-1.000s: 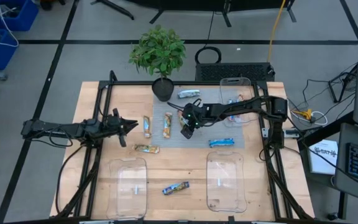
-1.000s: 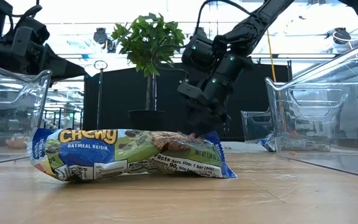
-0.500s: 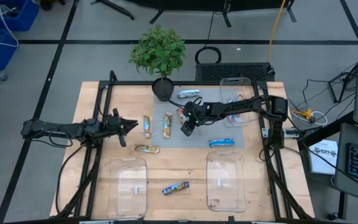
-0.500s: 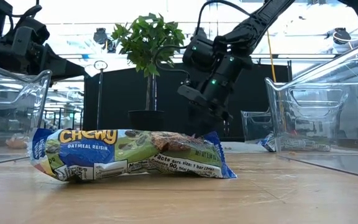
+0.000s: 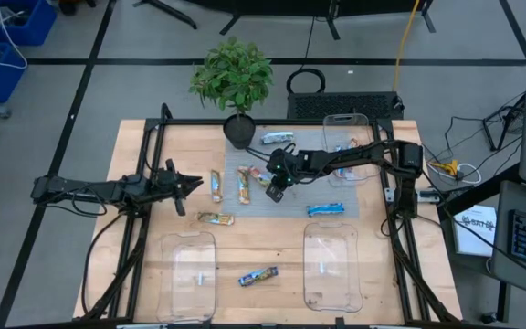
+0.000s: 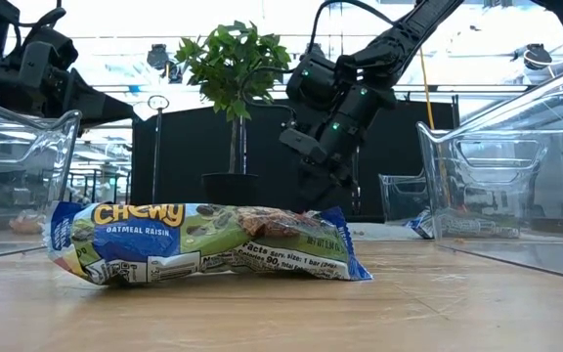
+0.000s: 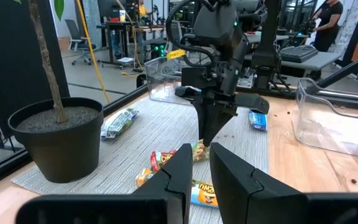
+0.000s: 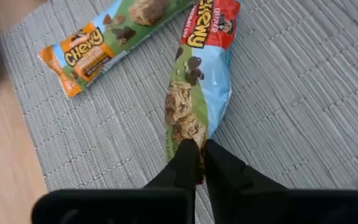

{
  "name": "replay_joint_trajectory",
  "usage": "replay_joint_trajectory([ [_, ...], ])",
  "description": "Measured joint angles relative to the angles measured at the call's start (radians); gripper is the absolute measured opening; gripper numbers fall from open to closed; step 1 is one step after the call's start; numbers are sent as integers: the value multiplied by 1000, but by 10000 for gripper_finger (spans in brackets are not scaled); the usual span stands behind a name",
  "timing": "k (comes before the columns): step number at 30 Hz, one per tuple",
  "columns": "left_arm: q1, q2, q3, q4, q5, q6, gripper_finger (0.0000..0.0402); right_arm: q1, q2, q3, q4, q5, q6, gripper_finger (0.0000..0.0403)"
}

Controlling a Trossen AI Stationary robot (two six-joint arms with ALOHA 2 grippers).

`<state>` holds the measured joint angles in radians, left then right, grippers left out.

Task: Pick and place Granola Bars by type
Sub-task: Put the red granola bar into the top transparent bin

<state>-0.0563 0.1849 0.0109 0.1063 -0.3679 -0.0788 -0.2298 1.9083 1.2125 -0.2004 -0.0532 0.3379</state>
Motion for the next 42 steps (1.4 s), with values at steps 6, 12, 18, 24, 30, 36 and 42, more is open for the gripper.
replay_joint_trajectory([
  [6, 0, 0, 0, -2, 0, -1, 63, 2, -3, 0, 25, 0, -50, 3],
  [12, 0, 0, 0, -7, 0, -1, 63, 15, -13, 0, 40, -1, -85, 1],
  [18, 0, 0, 0, -7, 1, -1, 63, 16, -64, 0, 37, -4, -97, 0],
  [24, 0, 0, 0, -9, 1, -1, 63, 24, -145, -13, 19, 0, -118, 0],
  [30, 0, 0, 0, -12, 1, -1, 63, 22, -212, -72, 27, 5, -105, 0],
  [36, 0, 0, 0, -7, 1, -2, 63, 22, -254, -138, 70, 4, -89, 0],
  [42, 0, 0, 0, -7, 1, -3, 63, 22, -324, -203, 106, 4, -93, 0],
])
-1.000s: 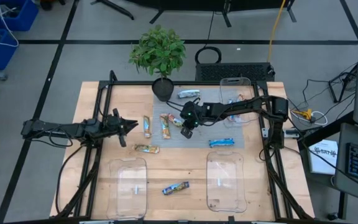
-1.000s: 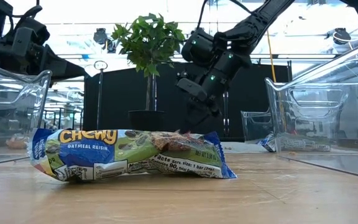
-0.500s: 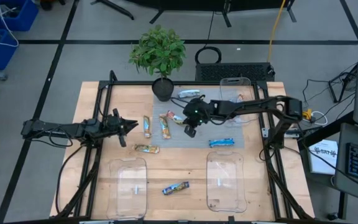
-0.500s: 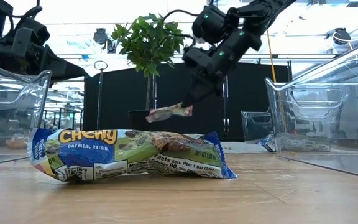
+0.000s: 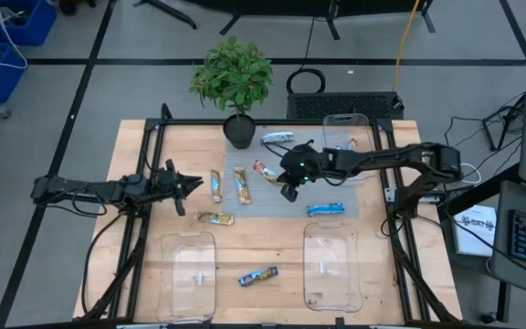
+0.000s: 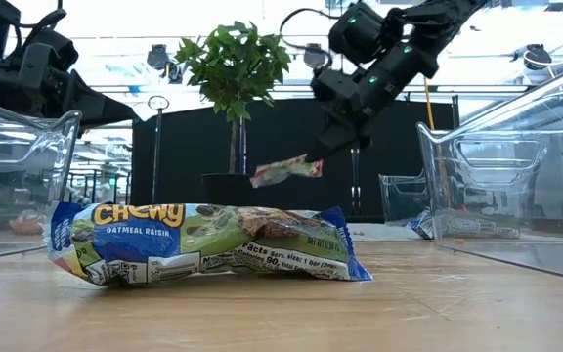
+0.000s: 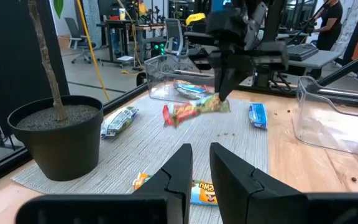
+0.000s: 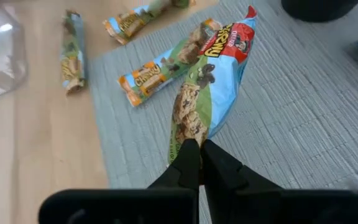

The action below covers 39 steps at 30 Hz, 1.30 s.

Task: Pick and place Granola Bars by type
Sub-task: Put the red granola bar into the top transparent bin

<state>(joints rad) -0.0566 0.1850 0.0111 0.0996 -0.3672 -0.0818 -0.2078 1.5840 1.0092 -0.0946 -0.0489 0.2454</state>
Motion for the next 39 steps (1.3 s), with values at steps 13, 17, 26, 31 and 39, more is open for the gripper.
replay_joint_trajectory([
  [13, 0, 0, 0, -20, 0, -2, 63, 4, -380, -374, 135, -5, 2, 0],
  [17, 0, 0, 0, -20, 0, -2, 63, 19, -515, -461, 136, -10, -32, 0],
  [26, 0, 0, 0, -21, 0, -2, 63, 21, -789, -681, 299, -87, -45, 0],
  [31, 0, 0, 0, -21, 0, -1, 63, 19, -905, -784, 381, -137, -49, 0],
  [39, 0, 0, 0, -21, 0, 20, 63, 20, -996, -813, 420, -292, -54, 0],
])
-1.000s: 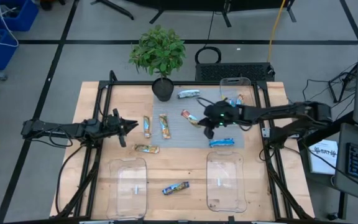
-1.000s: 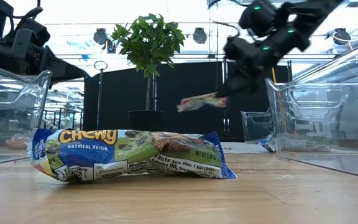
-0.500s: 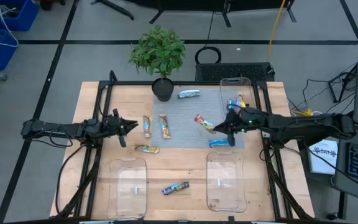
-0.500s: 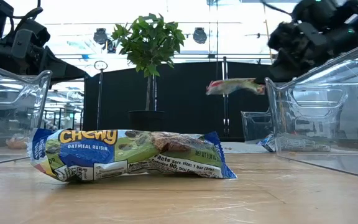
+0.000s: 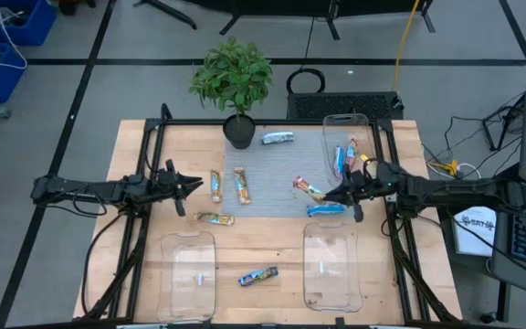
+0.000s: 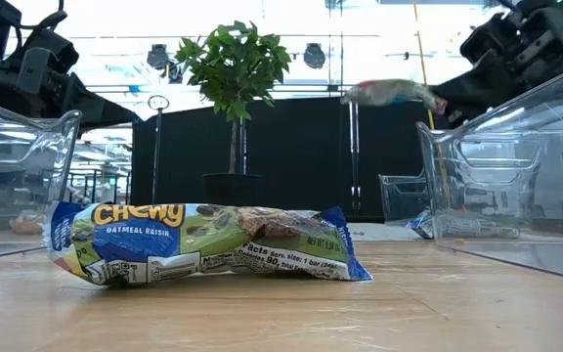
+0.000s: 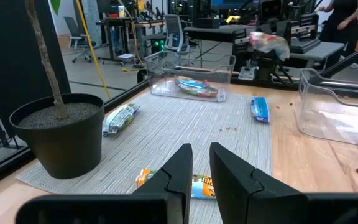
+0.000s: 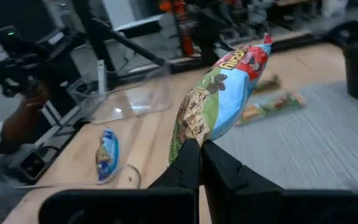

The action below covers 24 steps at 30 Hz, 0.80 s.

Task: Pick and place Granola Bars by type
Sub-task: Put the red granola bar into the top transparent bin

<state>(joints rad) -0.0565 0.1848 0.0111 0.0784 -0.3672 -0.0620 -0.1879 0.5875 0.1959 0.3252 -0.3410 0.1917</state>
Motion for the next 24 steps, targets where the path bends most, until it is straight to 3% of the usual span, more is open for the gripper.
replay_joint_trajectory([
  [4, 0, 0, 0, 0, 0, -1, 63, -1, -17, 0, -2, 13, -37, 0],
  [7, 0, 0, 0, 0, 0, -1, 63, -1, -23, 0, -10, 93, -73, 0],
  [18, 0, 0, 0, -1, 0, -2, 63, -1, -39, 0, 94, 804, -147, 0],
  [24, 0, 0, 0, -1, 0, -2, 63, -1, -22, 0, 85, 952, -156, 0],
])
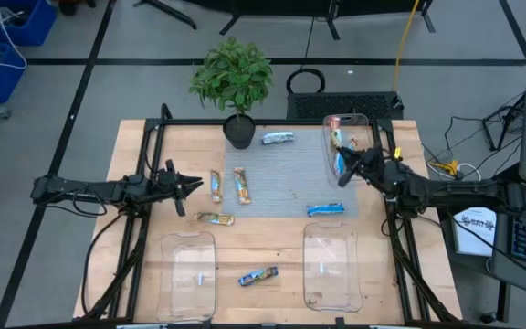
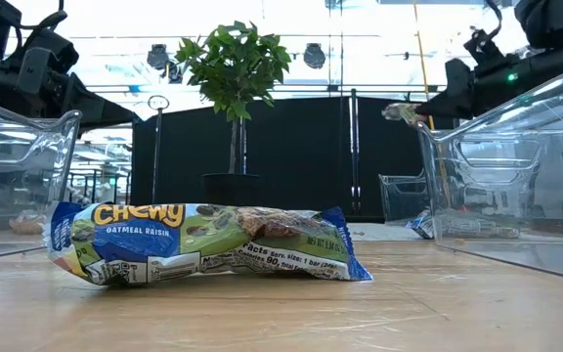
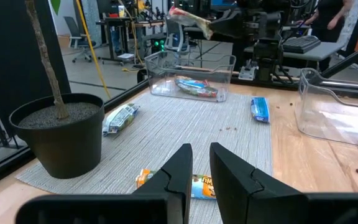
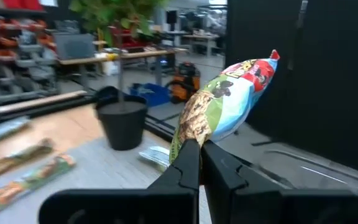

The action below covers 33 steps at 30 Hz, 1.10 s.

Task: Pick and place Granola Bars by type
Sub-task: Put the red granola bar into the top transparent bin

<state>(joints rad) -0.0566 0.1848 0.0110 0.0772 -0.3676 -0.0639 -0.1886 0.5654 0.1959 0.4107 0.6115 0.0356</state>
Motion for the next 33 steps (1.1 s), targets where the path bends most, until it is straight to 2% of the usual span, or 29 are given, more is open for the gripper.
replay_joint_trajectory([
  [3, 0, 0, 0, 0, 0, 0, 63, 1, 8, 0, 9, 47, 0, 0],
  [6, 0, 0, 0, 0, 0, 0, 63, 1, 4, 5, 32, 137, 2, 0],
  [9, 0, 0, 0, 0, 0, -1, 63, -13, -11, 66, -17, 229, -26, 0],
  [17, 0, 0, 0, 0, 0, -1, 63, -114, -10, 391, -506, 236, 12, 0],
  [19, 0, 0, 0, 0, 0, -1, 63, -156, -10, 462, -635, 172, 66, 0],
  [25, 0, 0, 0, 0, 0, 0, 63, -315, 31, 593, -989, -115, 248, 0],
  [33, 0, 0, 0, 4, -1, 6, 63, -527, 212, 616, -1194, -469, 288, 0],
])
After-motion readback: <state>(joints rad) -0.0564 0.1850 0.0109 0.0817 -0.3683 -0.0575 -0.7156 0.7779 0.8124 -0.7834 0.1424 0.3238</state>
